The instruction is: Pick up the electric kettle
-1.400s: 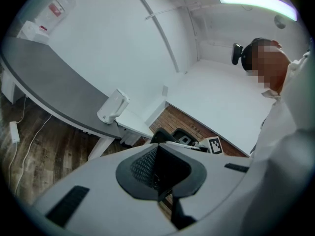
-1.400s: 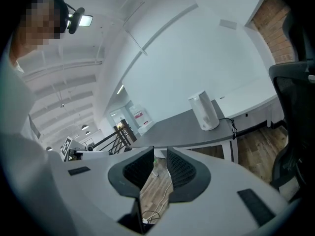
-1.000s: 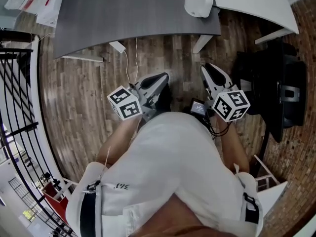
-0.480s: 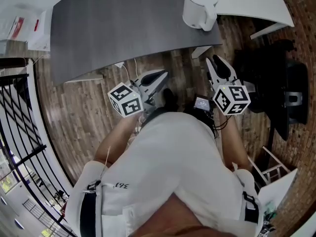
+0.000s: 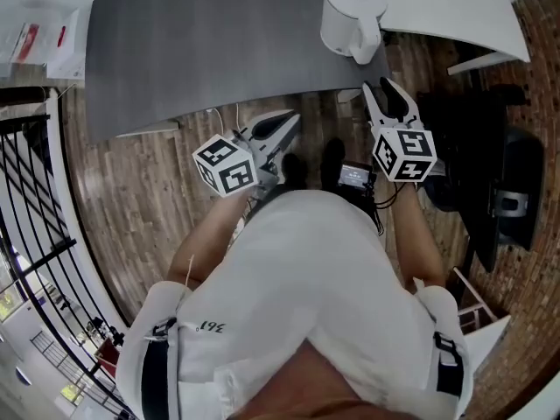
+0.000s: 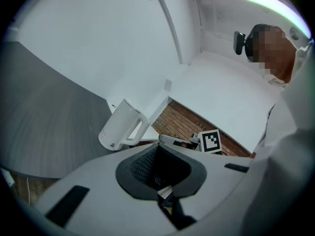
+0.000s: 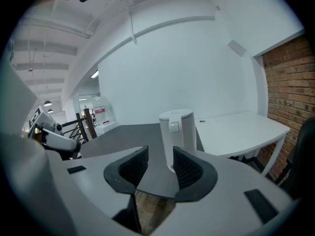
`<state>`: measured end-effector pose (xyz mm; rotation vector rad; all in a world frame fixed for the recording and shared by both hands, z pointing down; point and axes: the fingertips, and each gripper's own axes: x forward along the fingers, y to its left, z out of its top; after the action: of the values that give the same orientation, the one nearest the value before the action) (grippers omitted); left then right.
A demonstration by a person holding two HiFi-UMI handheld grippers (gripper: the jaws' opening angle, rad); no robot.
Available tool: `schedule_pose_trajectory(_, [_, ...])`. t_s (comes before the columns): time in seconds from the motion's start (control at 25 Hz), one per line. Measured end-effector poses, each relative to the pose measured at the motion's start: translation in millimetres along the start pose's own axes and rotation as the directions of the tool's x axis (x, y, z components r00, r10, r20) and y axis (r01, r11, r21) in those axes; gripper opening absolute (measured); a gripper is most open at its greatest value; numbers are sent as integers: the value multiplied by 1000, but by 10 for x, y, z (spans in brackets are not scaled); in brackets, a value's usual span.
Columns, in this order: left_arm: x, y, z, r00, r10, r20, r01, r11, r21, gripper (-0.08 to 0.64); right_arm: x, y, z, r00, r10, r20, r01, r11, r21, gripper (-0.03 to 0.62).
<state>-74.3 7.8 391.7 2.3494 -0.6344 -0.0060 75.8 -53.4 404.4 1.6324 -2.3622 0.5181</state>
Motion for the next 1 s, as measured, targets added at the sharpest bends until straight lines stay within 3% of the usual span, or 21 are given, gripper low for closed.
schedule_pose_trajectory(0.12, [180,66,79,998,52,18,-52,999,5,3,185,-130,14,1000,17,-19,-18,999,-47,166])
schedule_pose_trajectory(0.52, [749,256,108,985,174,12,-174,985,14,3,716,-281,103,988,148,-36,-152,976,-157,167])
schedule_pose_trajectory(1.0, [857,644,219,979,189,-70,-184,980,68,3,972,-199,54,978,189,-85,-202,963,-181,166])
